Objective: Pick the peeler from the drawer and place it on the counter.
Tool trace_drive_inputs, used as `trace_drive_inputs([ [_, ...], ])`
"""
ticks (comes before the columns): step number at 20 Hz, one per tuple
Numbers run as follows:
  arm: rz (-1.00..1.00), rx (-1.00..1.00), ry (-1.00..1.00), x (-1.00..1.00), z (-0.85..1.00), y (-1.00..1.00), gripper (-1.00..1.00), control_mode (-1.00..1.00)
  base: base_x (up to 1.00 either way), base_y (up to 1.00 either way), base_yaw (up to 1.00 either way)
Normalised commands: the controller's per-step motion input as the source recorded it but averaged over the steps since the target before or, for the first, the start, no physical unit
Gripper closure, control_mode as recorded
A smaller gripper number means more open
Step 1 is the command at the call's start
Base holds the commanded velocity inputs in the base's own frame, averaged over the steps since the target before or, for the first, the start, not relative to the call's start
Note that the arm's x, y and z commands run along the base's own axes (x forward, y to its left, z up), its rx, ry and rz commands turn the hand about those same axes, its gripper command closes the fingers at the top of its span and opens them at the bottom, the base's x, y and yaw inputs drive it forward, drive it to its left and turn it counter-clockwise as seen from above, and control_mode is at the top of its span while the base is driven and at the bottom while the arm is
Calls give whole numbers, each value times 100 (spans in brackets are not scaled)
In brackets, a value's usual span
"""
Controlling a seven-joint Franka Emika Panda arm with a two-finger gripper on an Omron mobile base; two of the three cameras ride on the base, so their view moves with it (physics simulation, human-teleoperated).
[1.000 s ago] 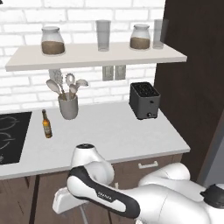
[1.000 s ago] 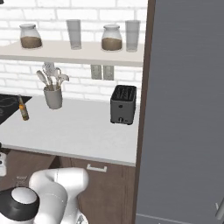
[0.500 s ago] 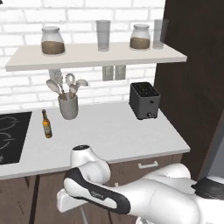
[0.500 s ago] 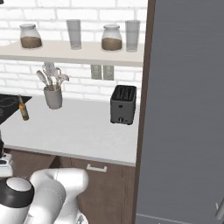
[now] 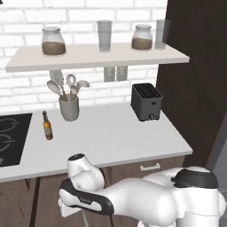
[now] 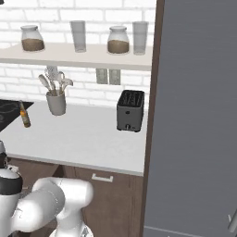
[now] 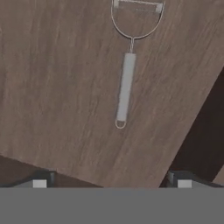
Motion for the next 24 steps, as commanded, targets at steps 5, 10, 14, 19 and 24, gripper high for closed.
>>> trace_drive_inputs([
  [5,0,-14,10,22,-46,14,-100,-100,0,0,0],
  [10,0,-14,13,13,-55,18,-100,-100,0,0,0],
  [14,0,-17,6,11,-60,7,100,-100,0,0,0],
  [19,0,-7,0,3,-46,-4,100,-100,0,0,0],
  [24,0,-8,0,0,-27,0,100,-100,0,0,0],
])
